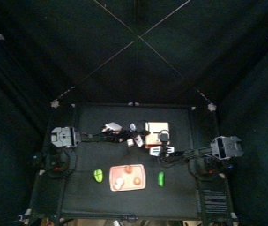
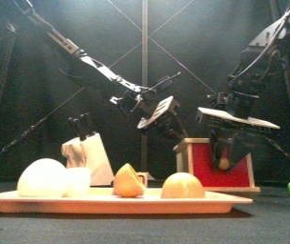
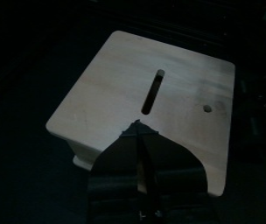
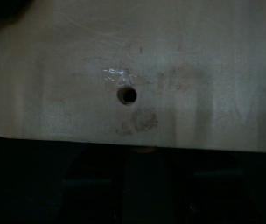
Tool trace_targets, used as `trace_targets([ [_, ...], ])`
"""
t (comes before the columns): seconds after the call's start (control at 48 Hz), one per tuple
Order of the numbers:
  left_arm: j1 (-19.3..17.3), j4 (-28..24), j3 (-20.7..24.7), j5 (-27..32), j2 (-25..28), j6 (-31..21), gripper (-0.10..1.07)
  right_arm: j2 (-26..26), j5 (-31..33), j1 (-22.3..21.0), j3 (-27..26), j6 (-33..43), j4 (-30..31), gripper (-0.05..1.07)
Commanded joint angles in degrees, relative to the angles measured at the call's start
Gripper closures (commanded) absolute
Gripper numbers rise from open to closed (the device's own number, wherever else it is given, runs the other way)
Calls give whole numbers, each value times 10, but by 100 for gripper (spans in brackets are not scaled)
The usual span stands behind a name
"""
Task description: Open drawer
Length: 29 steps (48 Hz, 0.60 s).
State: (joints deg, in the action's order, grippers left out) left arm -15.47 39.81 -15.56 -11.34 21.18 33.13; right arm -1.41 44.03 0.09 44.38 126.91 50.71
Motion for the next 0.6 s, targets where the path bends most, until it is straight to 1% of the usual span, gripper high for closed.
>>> trace_targets([
  [0.0, -5, 1, -7, 4, 0, -2, 66, -6, 1, -7, -8, -2, -1, 53],
  [0.146, -5, 2, -8, 4, 1, -1, 66, -6, -10, -5, -6, -3, -17, 53],
  [0.375, -5, 1, -8, 4, 3, -2, 66, -8, -16, -7, -3, -3, -16, 54],
  [0.458, -5, 2, -8, 4, 2, -2, 66, -8, -16, -8, -4, -3, -16, 56],
  [0.583, -5, 2, -8, 4, 3, -2, 66, -10, -16, -8, -4, -3, -15, 62],
])
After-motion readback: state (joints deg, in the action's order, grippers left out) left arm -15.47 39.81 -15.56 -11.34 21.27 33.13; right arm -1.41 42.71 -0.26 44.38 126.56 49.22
